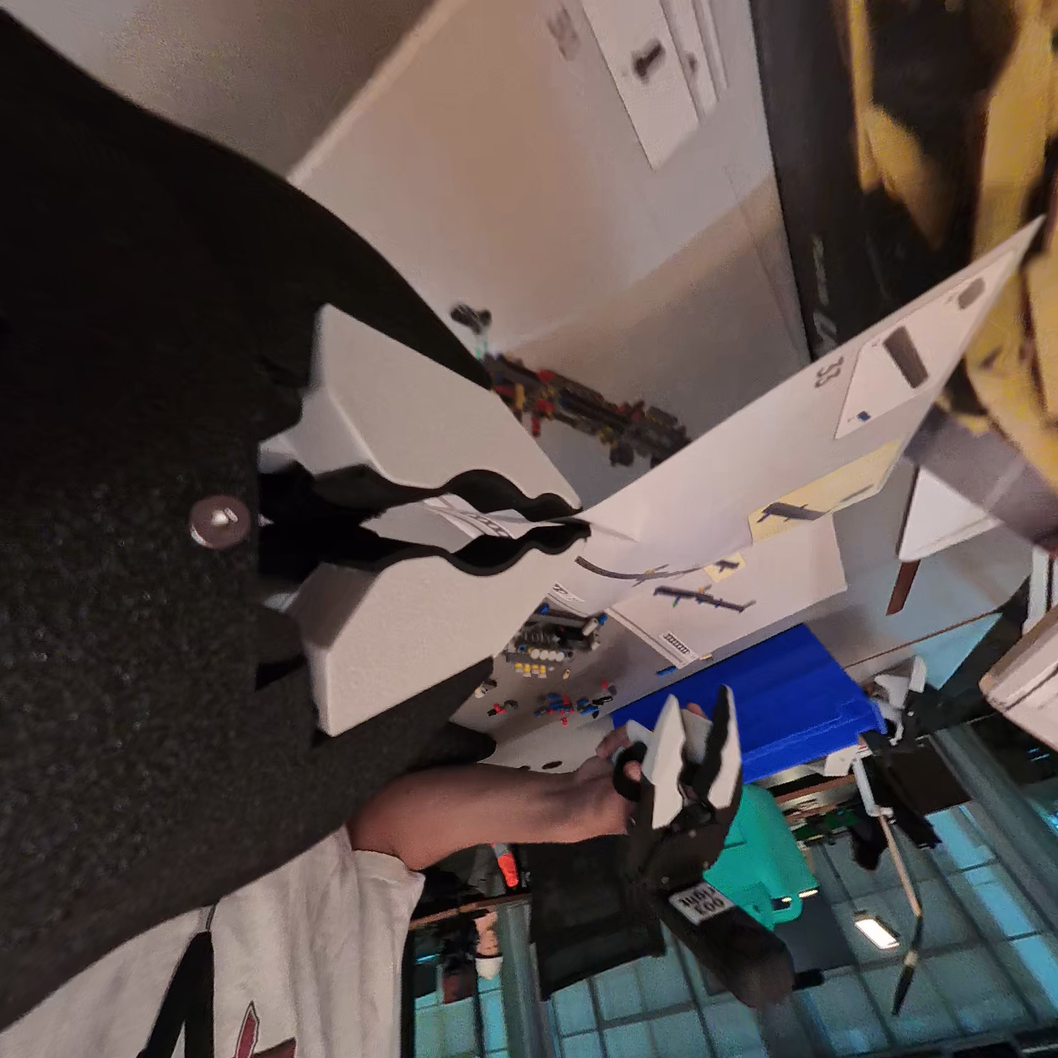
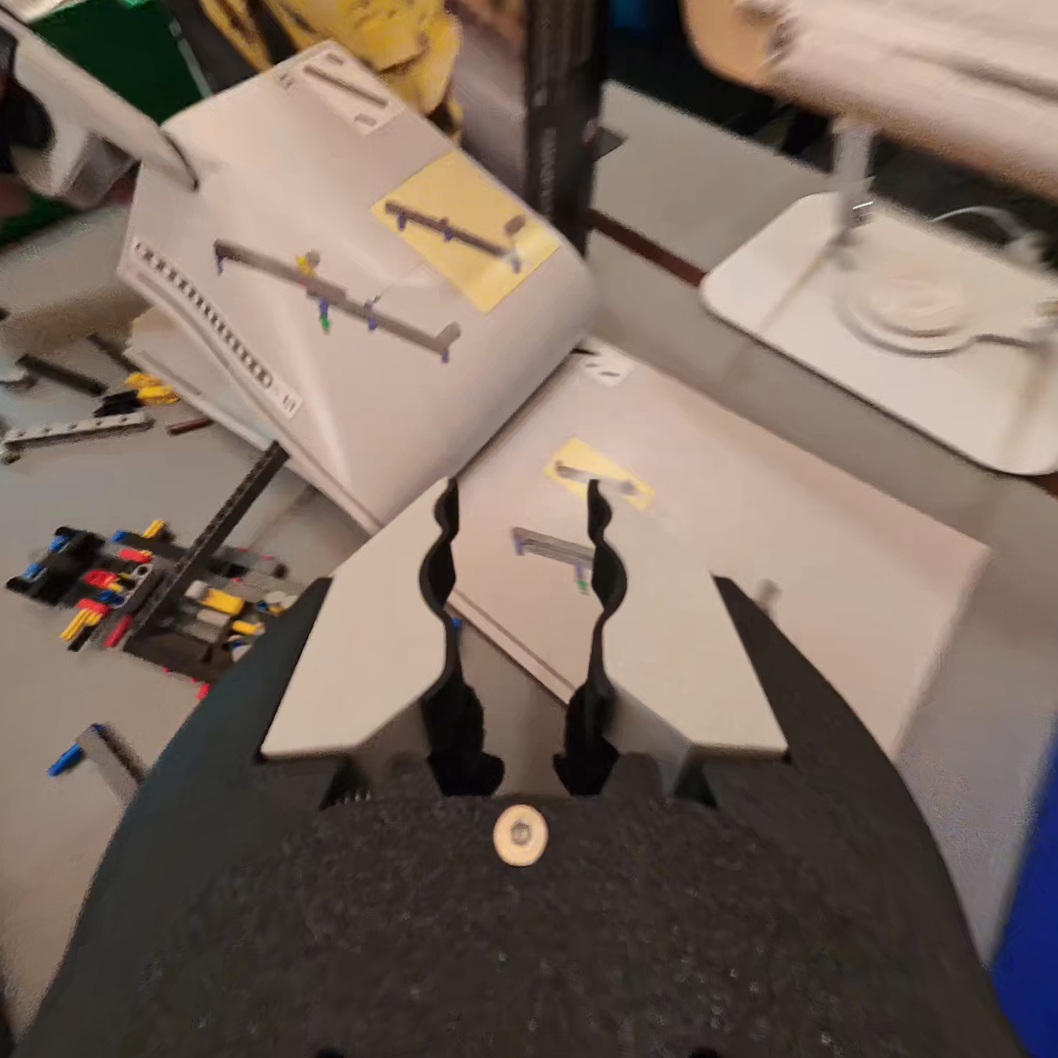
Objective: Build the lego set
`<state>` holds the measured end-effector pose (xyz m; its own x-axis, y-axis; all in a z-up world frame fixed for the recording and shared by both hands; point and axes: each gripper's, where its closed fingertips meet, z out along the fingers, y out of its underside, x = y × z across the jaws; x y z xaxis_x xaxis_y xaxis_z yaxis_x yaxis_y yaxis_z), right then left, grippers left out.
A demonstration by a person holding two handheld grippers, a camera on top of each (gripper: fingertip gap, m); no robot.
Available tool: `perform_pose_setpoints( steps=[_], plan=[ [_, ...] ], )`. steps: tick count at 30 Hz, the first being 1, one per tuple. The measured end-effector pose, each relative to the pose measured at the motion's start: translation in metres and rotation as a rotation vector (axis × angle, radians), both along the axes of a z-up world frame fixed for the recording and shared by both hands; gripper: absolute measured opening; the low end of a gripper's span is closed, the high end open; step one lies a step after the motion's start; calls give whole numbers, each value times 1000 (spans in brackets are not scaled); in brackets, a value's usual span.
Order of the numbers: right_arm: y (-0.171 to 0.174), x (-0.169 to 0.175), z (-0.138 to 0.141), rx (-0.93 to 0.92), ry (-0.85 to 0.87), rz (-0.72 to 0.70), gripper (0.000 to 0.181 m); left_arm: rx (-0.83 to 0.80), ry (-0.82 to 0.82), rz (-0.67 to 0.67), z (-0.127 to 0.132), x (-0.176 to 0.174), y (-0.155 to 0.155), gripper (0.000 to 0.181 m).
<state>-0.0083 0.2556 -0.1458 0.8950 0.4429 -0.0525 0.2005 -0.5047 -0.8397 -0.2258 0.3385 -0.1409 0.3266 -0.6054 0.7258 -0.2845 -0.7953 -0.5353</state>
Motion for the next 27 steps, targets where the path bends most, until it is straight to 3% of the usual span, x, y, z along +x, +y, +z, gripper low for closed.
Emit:
perform_pose_setpoints(
  steps=[4, 8, 13, 17, 23, 27],
  plan=[
    [5, -49, -30, -137, 78, 166, 29, 9, 32, 59, -12, -30, 8, 0],
    [-8, -92, -29, -234, 162, 331, 17, 15, 24, 102, -17, -40, 13, 0],
    [-46, -137, -40, -326, 42, 558, 32, 37, 25, 143, -22, -47, 23, 0],
    [-62, -145, -65, -360, -131, 616, 38, 49, -23, 143, -14, -46, 27, 0],
    [-85, -151, -73, -470, -160, 668, 36, 75, -46, 79, -6, -36, 17, 0],
    [-92, -149, -73, -460, -202, 695, 38, 93, -18, 139, -8, -44, 30, 0]
  ],
)
